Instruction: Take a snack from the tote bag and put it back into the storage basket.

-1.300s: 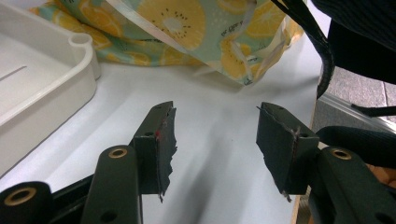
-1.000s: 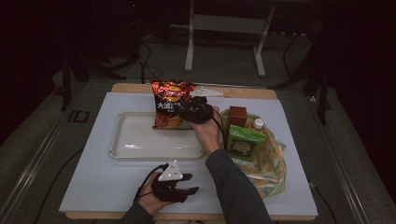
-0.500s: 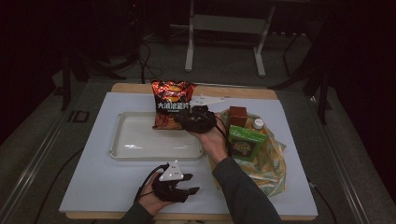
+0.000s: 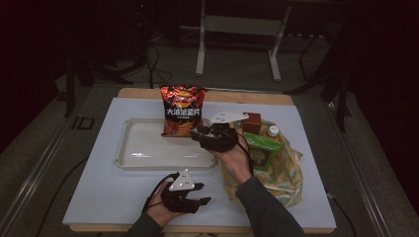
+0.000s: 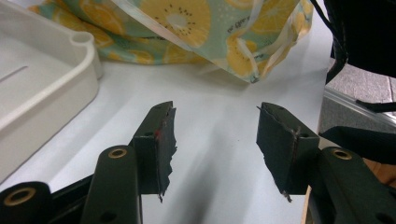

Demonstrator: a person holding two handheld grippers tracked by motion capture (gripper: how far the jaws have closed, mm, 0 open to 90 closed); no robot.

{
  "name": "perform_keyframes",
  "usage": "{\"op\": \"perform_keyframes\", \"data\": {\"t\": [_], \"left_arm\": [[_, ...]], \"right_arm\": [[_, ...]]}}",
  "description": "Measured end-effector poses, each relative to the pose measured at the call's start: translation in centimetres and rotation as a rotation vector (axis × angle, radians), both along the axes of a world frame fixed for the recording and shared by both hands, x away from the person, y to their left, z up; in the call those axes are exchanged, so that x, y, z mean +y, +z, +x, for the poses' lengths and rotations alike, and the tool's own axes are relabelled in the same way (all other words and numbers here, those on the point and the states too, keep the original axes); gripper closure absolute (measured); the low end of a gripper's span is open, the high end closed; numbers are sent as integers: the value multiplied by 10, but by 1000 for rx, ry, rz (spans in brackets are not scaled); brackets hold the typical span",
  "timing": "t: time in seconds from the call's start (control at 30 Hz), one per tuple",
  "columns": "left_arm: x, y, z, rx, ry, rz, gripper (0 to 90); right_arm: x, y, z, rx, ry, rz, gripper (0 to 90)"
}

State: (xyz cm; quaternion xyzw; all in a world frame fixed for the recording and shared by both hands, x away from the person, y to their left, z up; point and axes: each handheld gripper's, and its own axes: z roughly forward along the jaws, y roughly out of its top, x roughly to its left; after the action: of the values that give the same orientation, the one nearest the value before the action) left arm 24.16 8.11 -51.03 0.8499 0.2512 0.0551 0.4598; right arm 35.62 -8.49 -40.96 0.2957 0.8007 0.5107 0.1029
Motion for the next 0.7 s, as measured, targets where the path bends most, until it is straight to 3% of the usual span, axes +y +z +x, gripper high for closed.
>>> {"op": "perform_keyframes", "data": {"t": [0.17, 0.27, 0.6, 0.7], "left_arm": [[4, 3, 3, -2, 19, -22, 463], [6, 4, 5, -4, 31, -25, 464], [8, 14, 9, -40, 83, -7, 478], [7, 20, 11, -50, 97, -23, 485]], "right_arm": [[-18, -5, -13, -5, -7, 36, 619], [-33, -12, -18, 16, -30, 62, 620], [-72, -22, -39, -13, -68, 0, 613], [-80, -21, -44, -13, -68, -12, 612]]}}
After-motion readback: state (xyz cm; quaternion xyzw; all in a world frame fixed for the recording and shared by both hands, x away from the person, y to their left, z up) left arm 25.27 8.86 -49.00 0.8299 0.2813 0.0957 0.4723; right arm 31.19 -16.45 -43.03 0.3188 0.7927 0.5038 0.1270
